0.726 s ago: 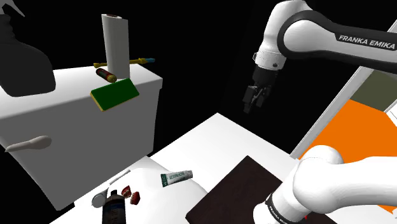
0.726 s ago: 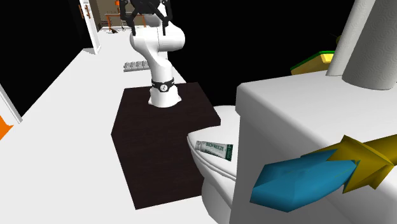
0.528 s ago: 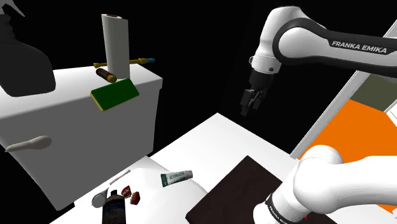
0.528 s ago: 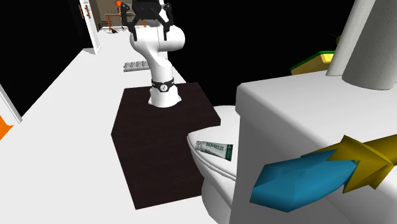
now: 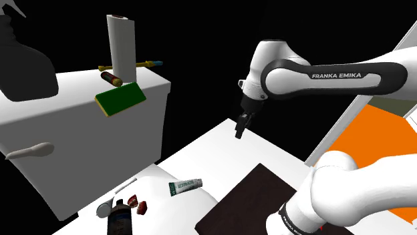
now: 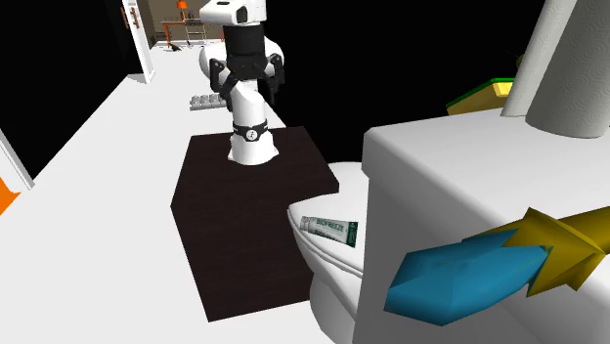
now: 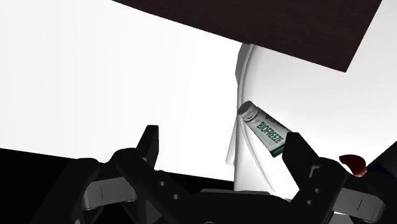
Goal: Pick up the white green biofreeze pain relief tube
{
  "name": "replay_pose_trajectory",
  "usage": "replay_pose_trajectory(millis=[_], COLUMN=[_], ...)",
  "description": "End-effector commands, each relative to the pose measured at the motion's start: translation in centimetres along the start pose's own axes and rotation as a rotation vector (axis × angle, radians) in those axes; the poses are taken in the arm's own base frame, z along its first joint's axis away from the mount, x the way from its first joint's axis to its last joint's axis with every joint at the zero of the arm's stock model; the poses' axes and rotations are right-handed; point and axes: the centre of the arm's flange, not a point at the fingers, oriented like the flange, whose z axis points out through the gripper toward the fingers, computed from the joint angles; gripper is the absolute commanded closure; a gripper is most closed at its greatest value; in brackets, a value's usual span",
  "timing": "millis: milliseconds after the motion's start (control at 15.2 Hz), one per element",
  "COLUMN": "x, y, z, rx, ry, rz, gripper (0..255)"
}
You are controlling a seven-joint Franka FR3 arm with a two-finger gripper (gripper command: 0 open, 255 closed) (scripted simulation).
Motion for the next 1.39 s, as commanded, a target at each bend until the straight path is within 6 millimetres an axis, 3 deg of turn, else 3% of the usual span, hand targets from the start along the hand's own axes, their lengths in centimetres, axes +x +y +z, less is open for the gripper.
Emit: replay_pose_trajectory(millis=[0, 660, 1320], x=[1.1, 6.2, 10.2], y=[-0.5, -4.6, -10.2], z=[2.4, 13.4, 24.3], rx=[0.0, 0.004, 0.009], ry=[0.013, 0.059, 0.105], rz=[-0.066, -0.387, -0.708], gripper=[0, 0, 0])
